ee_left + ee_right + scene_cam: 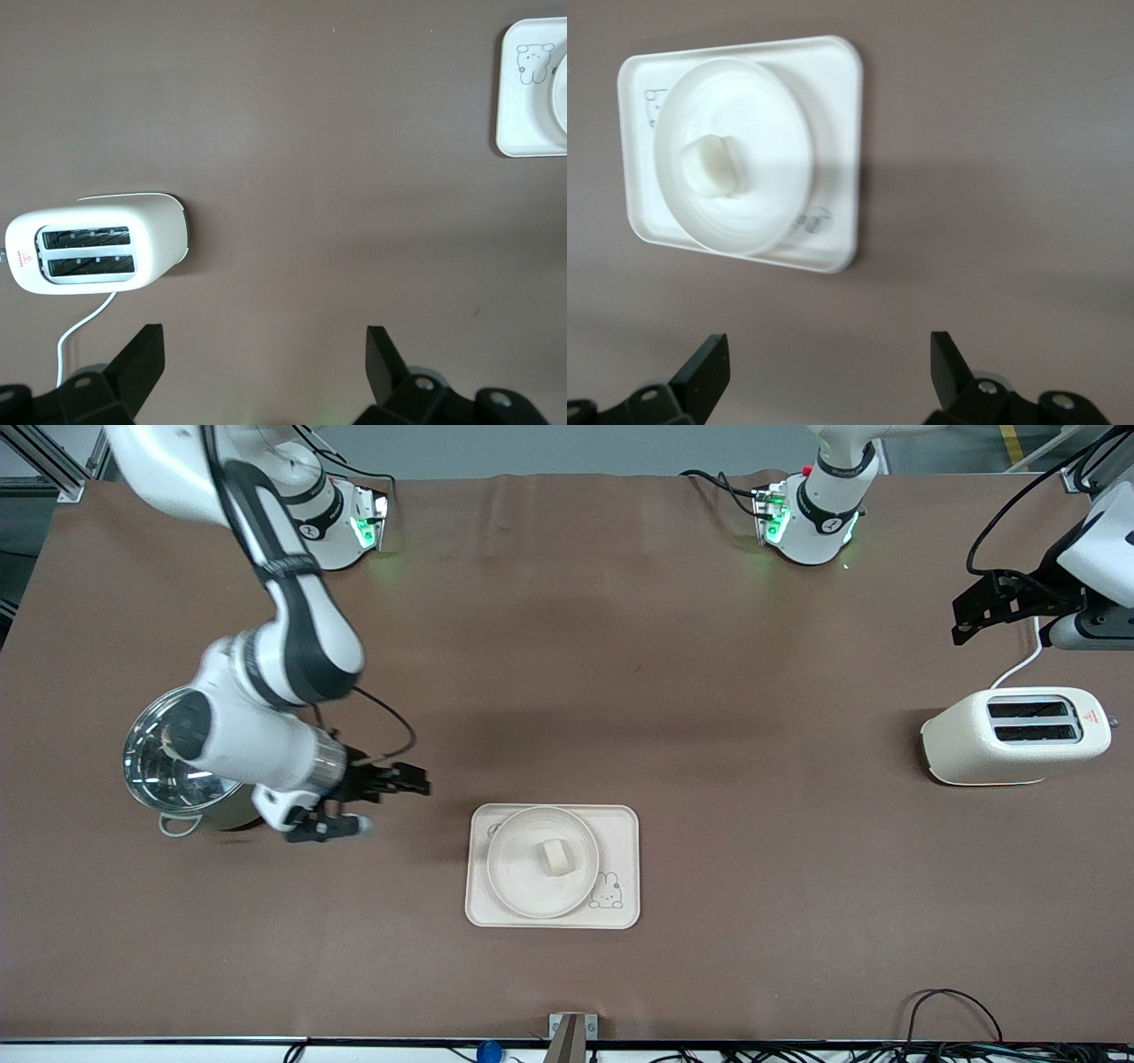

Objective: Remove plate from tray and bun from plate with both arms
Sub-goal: 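Grasp the plate rim with the right gripper and lift it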

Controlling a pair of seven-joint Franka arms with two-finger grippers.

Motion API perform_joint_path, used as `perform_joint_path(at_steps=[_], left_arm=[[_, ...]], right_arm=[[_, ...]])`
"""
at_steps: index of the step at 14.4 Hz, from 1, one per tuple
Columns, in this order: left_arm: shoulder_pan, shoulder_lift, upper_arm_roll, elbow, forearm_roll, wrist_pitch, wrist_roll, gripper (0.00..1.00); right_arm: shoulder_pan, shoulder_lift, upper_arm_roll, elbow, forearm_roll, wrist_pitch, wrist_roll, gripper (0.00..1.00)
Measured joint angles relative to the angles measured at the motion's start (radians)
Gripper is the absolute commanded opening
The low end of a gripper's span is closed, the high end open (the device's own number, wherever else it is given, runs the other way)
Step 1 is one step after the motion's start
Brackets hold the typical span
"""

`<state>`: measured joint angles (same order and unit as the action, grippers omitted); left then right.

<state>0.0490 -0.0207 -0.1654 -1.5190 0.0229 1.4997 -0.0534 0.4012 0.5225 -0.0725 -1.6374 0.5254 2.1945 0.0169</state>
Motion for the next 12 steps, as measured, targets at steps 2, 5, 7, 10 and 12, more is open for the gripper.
perform_joint_path(at_steps=[2, 5, 7, 10, 12], left_arm=[[0.0, 0.002, 0.0, 0.0, 0.0, 0.0, 0.0, 1.0], [0.0, 0.003, 0.0, 0.001, 0.0, 0.0, 0.0, 1.0], [0.0, 0.003, 0.0, 0.001, 0.0, 0.0, 0.0, 1.0], [0.0, 0.003, 0.0, 0.001, 0.0, 0.0, 0.0, 1.0], [0.0, 0.004, 0.0, 0.001, 0.0, 0.0, 0.0, 1.0]], right_arm=[[0.057, 0.106, 0.0, 0.054, 0.039, 0.081, 0.059, 0.98], [0.128, 0.253, -0.002, 0.171, 0.041, 0.135, 0.162, 0.95], [0.147, 0.334, -0.008, 0.245, 0.041, 0.146, 0.182, 0.9], [0.133, 0.394, -0.025, 0.302, 0.037, 0.145, 0.182, 0.64], [0.112, 0.407, -0.029, 0.313, 0.036, 0.143, 0.182, 0.23]])
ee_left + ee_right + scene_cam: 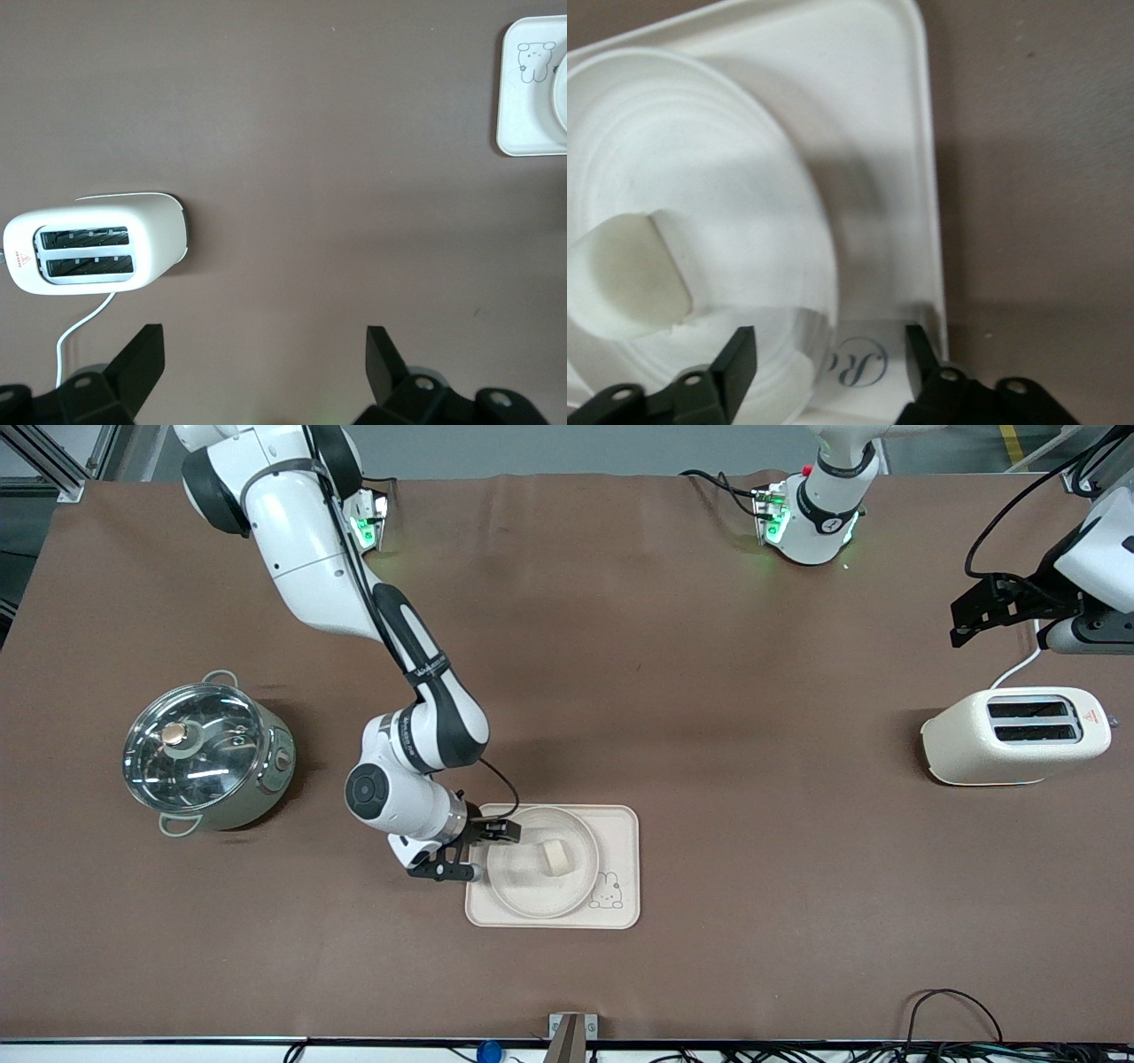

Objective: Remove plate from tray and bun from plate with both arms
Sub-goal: 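Grasp the plate rim with the right gripper and lift it, then carry the plate off the tray with the right gripper while the left gripper approaches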

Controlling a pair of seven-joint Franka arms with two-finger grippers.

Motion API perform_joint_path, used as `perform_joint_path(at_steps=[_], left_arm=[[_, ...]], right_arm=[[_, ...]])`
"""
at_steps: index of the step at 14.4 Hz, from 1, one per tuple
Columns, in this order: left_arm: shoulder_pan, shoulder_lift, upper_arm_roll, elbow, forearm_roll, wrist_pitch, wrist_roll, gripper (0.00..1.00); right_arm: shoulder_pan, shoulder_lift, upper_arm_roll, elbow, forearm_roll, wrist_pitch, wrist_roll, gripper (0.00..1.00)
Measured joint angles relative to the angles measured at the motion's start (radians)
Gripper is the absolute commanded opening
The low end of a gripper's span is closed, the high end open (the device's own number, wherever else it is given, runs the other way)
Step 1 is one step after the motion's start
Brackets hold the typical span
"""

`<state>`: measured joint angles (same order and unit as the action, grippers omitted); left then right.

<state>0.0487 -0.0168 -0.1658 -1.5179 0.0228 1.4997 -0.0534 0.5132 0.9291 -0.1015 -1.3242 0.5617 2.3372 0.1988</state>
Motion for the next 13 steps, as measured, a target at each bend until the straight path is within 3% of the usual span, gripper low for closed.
perform_joint_path(at_steps=[1, 2, 9, 13], left_arm=[[0.0, 0.001, 0.0, 0.0, 0.0, 0.0, 0.0, 1.0], [0.0, 0.003, 0.0, 0.0, 0.0, 0.0, 0.0, 1.0], [-0.001, 0.006, 0.0, 0.0, 0.0, 0.0, 0.0, 1.0], [-0.003, 0.013, -0.001, -0.001, 0.0, 0.0, 0.0, 1.0]], right_arm=[[-0.01, 0.003, 0.0, 0.005, 0.0, 0.0, 0.0, 0.06], [-0.015, 0.005, 0.0, 0.008, 0.0, 0.0, 0.0, 0.01], [-0.014, 0.01, 0.005, 0.036, 0.0, -0.002, -0.033, 0.0], [-0.009, -0.068, 0.026, -0.069, 0.001, -0.006, -0.076, 0.0]])
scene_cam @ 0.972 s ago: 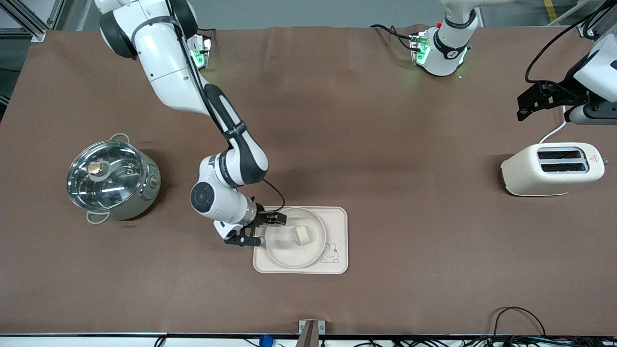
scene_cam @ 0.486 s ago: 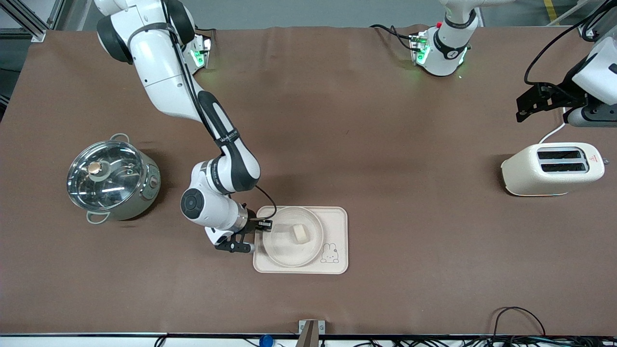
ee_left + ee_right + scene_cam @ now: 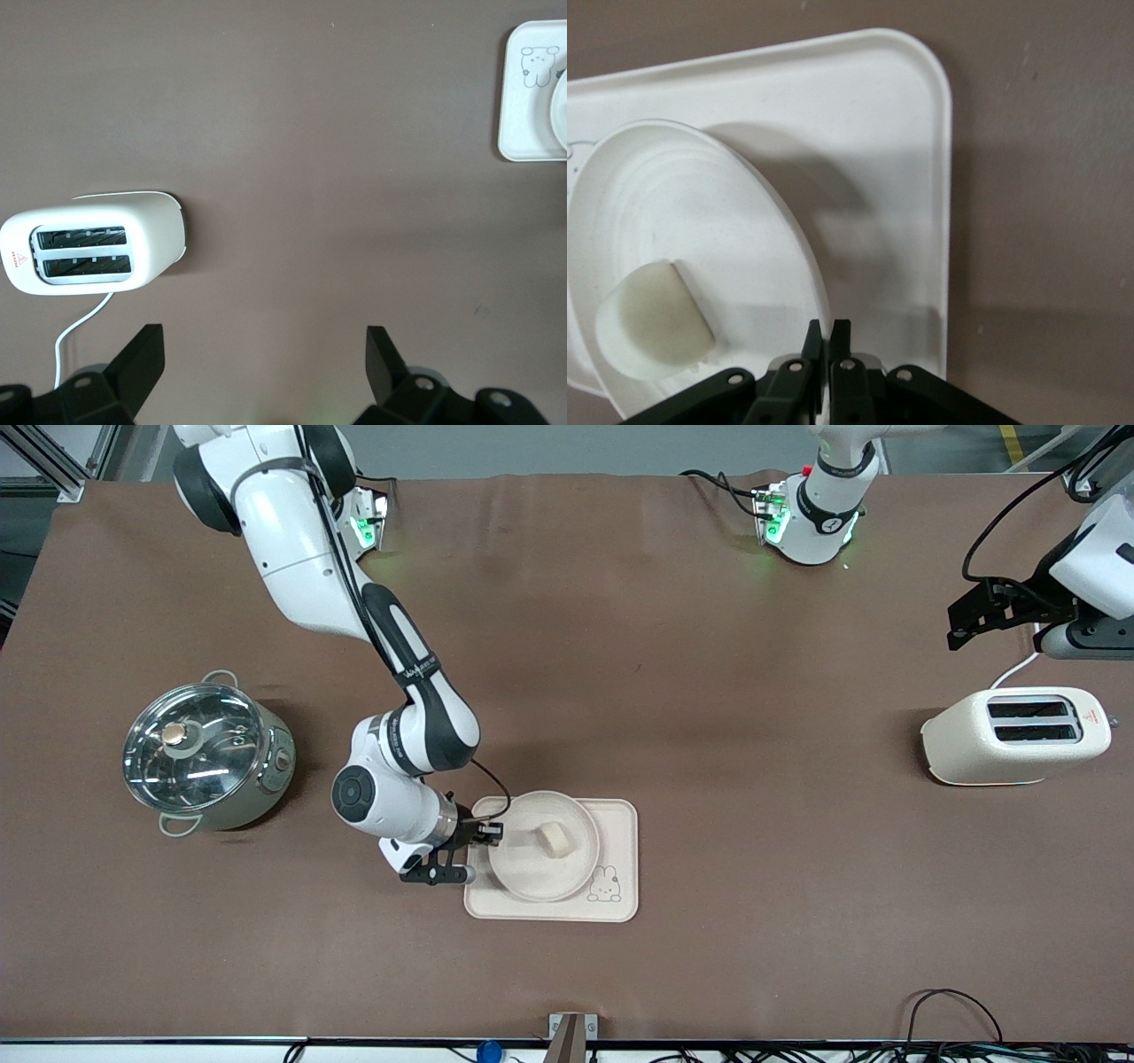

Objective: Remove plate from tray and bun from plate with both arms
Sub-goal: 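Carry the plate off the tray with the right gripper while the left gripper approaches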

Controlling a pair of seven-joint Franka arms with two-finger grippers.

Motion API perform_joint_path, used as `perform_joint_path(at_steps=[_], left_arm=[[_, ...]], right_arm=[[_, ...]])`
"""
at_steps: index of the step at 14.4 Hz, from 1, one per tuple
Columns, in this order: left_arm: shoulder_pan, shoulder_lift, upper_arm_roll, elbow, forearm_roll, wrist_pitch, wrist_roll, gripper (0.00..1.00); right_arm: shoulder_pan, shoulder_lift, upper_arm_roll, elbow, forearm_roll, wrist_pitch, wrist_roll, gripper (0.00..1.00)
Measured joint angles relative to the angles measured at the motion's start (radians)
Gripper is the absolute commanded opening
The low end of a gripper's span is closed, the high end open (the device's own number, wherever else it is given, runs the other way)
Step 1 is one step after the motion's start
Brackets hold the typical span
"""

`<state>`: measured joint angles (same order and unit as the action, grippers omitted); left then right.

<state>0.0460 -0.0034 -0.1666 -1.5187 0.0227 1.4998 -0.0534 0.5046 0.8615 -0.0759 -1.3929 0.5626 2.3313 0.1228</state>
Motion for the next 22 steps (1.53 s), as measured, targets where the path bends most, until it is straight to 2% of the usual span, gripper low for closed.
perform_joint_path(at_steps=[3, 7, 10, 12, 13, 14, 15, 16, 18, 20, 22], left_arm=[[-0.009, 0.027, -0.002, 0.0, 0.0, 0.01, -0.001, 1.0], [-0.018, 0.054, -0.003, -0.001, -0.001, 0.027, -0.008, 1.0], [-0.035, 0.062, -0.024, -0.027, -0.001, 0.027, -0.075, 1.0], [-0.04, 0.067, -0.052, -0.076, -0.001, 0.058, -0.133, 1.0], [-0.041, 0.07, -0.07, -0.107, -0.001, 0.092, -0.176, 1.0], [-0.043, 0.074, -0.091, -0.139, -0.001, 0.132, -0.227, 1.0], [-0.046, 0.083, -0.116, -0.171, -0.002, 0.176, -0.289, 1.0], [-0.051, 0.099, -0.142, -0.195, -0.002, 0.214, -0.353, 1.0], [-0.079, 0.158, -0.184, -0.221, -0.002, 0.3, -0.499, 1.0], [-0.142, 0.241, -0.197, -0.227, -0.002, 0.403, -0.661, 1.0], [-0.218, 0.328, -0.198, -0.228, -0.001, 0.519, -0.829, 1.0]], right_arm=[[0.005, -0.138, 0.039, -0.17, 0.023, 0.001, -0.003, 0.0], [0.015, -0.312, 0.055, -0.416, 0.035, 0.038, -0.072, 0.0], [0.05, -0.372, 0.096, -0.61, 0.044, 0.174, -0.109, 0.0], [0.062, -0.374, 0.138, -0.669, 0.045, 0.242, -0.114, 0.01], [0.065, -0.374, 0.155, -0.681, 0.045, 0.256, -0.116, 0.13], [0.067, -0.375, 0.165, -0.684, 0.045, 0.262, -0.116, 0.37], [0.067, -0.375, 0.168, -0.684, 0.045, 0.262, -0.117, 0.77], [0.064, -0.376, 0.167, -0.685, 0.045, 0.262, -0.118, 1.0], [0.055, -0.377, 0.163, -0.685, 0.045, 0.262, -0.119, 1.0], [0.037, -0.382, 0.16, -0.678, 0.046, 0.251, -0.119, 1.0], [0.003, -0.397, 0.15, -0.637, 0.046, 0.174, -0.119, 1.0]])
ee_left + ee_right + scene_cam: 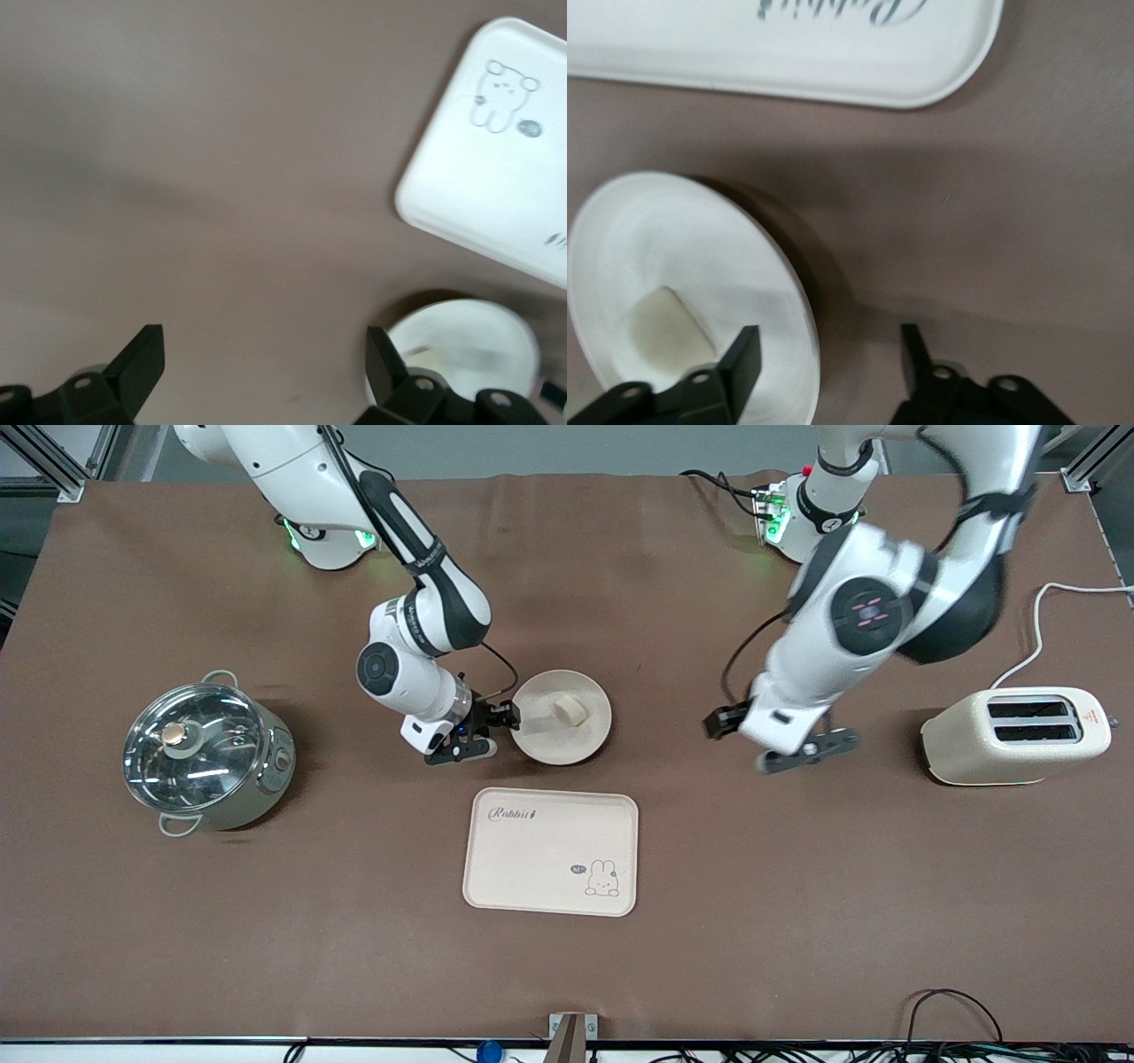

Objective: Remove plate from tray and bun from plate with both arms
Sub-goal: 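Carry the plate off the tray with the right gripper while the left gripper approaches, then release the plate and withdraw the right gripper while the left gripper lowers, then grasp the small bun on the plate with the left gripper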

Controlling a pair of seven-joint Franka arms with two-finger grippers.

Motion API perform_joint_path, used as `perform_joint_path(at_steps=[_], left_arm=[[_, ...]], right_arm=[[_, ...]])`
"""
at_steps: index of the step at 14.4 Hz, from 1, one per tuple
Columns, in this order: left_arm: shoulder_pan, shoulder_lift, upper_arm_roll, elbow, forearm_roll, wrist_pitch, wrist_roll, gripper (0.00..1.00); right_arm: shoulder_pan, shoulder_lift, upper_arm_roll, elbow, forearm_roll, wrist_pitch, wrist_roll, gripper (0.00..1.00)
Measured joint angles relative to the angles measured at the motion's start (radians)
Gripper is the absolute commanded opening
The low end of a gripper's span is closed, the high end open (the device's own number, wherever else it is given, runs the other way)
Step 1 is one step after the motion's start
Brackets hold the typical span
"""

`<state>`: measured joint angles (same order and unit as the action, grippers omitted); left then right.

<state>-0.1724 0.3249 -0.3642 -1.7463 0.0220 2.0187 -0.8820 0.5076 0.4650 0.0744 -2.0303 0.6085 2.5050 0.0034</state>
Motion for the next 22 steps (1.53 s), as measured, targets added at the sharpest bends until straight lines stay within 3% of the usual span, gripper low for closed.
perform_joint_path(at_steps=[3, 5, 8, 11, 13, 15, 19, 22], left_arm=[[-0.096, 0.108, 0.0, 0.004, 0.027, 0.138, -0.216, 1.0], [-0.153, 0.17, -0.001, 0.013, 0.048, 0.203, -0.334, 1.0], [-0.236, 0.262, 0.0, 0.041, 0.079, 0.269, -0.504, 1.0], [-0.308, 0.342, 0.002, 0.081, 0.124, 0.278, -0.64, 0.97], [-0.333, 0.371, 0.002, 0.094, 0.137, 0.28, -0.689, 0.9], [-0.353, 0.386, 0.002, 0.096, 0.138, 0.301, -0.731, 0.79], [-0.367, 0.414, 0.003, 0.097, 0.142, 0.333, -0.751, 0.6], [-0.367, 0.427, 0.004, 0.097, 0.148, 0.334, -0.752, 0.4]], right_arm=[[-0.087, -0.075, -0.04, 0.061, -0.008, -0.122, -0.032, 1.0], [-0.158, -0.168, -0.09, 0.079, -0.068, -0.25, -0.055, 1.0], [-0.297, -0.289, -0.147, 0.15, -0.254, -0.497, -0.117, 1.0], [-0.417, -0.321, -0.164, 0.328, -0.477, -0.719, -0.211, 1.0], [-0.446, -0.329, -0.175, 0.476, -0.568, -0.861, -0.253, 1.0], [-0.468, -0.365, -0.178, 0.56, -0.622, -0.917, -0.266, 1.0], [-0.538, -0.489, -0.179, 0.581, -0.642, -0.982, -0.316, 1.0], [-0.546, -0.503, -0.176, 0.575, -0.642, -0.999, -0.318, 1.0]])
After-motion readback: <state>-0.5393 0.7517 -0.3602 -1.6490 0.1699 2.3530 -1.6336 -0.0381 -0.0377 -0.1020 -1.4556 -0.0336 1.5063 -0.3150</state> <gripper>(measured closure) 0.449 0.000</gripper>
